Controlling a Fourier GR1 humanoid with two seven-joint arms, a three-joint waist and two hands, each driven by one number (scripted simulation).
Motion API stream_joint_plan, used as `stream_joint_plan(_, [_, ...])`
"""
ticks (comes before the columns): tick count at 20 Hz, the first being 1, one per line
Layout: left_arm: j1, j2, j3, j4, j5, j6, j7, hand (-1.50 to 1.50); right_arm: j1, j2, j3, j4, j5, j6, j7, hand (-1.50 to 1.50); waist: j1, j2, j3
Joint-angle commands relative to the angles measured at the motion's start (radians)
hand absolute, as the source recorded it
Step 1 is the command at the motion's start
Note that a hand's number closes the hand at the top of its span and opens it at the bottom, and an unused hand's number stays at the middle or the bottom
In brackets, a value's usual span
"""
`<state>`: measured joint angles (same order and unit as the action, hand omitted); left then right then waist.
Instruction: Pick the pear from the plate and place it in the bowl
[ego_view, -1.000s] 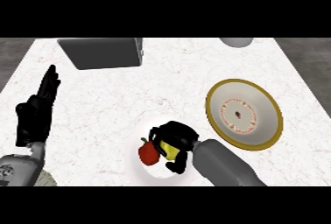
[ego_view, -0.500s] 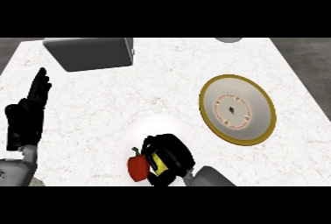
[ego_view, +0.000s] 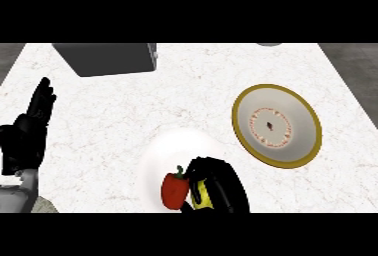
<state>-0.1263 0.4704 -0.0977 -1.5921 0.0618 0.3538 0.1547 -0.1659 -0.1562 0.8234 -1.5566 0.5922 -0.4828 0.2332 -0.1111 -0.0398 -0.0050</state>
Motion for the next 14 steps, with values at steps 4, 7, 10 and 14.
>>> stream_joint_plan(4, [-0.024,-0.033,-0.038,-0.045,-0.021,-0.018,-0.006,0.0,0.149,-0.18,-0.131,-0.43,0.105,-0.007,0.234,1.5,0.081,0.032,0.004])
stream_joint_plan(7, [-0.098,-0.053,-0.027,0.051,-0.027,-0.039,-0.022,0.0,0.122,-0.256,-0.28,-0.521,0.006,0.077,0.247,1.5,0.09,0.039,0.005])
stream_joint_plan(10, [-0.113,-0.041,-0.002,0.003,-0.022,-0.079,0.038,0.0,0.135,-0.235,-0.366,-0.461,-0.085,0.061,0.159,1.5,0.106,0.04,0.005])
stream_joint_plan(14, [-0.096,-0.083,-0.028,0.015,-0.057,-0.052,0.0,0.0,0.07,-0.281,-0.508,-0.264,-0.102,0.033,0.01,1.5,0.111,0.042,0.006])
